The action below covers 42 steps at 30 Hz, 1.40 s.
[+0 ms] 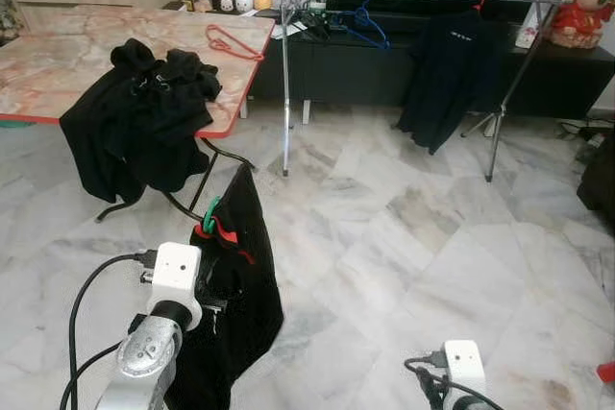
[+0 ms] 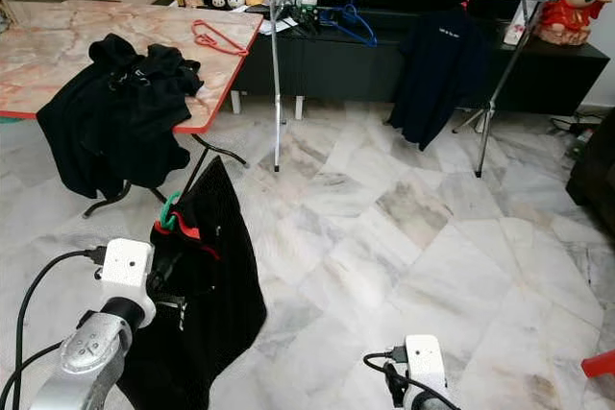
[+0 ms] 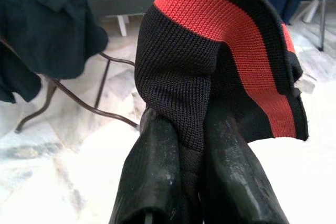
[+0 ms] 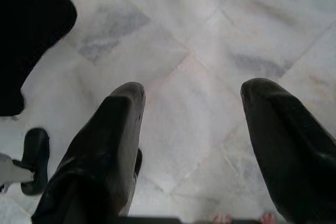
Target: Hang hanger
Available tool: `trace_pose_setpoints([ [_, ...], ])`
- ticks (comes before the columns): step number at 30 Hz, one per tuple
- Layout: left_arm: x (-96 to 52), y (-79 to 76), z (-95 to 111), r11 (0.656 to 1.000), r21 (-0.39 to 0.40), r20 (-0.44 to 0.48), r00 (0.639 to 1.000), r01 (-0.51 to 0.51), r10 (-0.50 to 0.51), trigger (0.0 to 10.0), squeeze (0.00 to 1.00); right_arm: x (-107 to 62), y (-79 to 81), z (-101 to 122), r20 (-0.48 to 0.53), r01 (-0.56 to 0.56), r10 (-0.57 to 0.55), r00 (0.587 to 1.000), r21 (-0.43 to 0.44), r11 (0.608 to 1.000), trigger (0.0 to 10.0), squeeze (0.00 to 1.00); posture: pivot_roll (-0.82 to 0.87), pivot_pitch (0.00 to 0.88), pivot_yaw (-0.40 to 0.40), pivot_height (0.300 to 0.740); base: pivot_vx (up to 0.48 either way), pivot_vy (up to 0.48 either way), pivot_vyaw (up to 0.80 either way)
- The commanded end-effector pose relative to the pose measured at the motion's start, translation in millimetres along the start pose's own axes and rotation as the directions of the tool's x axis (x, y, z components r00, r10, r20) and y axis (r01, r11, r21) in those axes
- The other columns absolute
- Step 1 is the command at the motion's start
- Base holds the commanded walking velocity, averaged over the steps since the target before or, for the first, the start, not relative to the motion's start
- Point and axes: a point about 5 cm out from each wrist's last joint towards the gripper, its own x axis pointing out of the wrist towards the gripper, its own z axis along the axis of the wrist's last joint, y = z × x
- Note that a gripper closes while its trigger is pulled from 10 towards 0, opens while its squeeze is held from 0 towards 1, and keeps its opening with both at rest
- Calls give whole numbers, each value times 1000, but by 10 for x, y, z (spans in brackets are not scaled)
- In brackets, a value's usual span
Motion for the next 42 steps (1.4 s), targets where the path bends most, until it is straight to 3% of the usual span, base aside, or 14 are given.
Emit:
trace_pose_setpoints([
  [1,8,-45,69,999,29,41,999,22,-23,10000,0,-19,-67,-35,-12,33,-33,999,21,999,10000,0,50,0,-48,716,0,0,0],
  [8,26,-116,21,999,10,12,999,48,-49,10000,0,-46,-103,-135,-61,68,-64,996,70,995,10000,0,23,0,-27,716,0,0,0],
  [12,42,-145,20,997,18,9,998,70,-70,10000,0,-72,69,-264,-62,68,-62,996,94,993,10000,0,14,0,-26,716,313,0,0],
  [20,72,-163,21,996,32,10,997,82,-83,10000,0,-43,104,-234,-84,82,-70,994,152,985,10000,0,28,0,-34,716,354,0,-98],
  [34,97,-102,-19,996,30,3,996,89,-89,10000,0,-51,151,-280,-103,79,-64,993,148,986,10000,0,4,0,-19,716,420,0,-738],
  [42,108,-121,-31,995,26,4,995,101,-101,10000,0,-31,209,-246,-95,66,-52,994,141,988,10000,0,-2,0,-15,716,477,0,0],
])
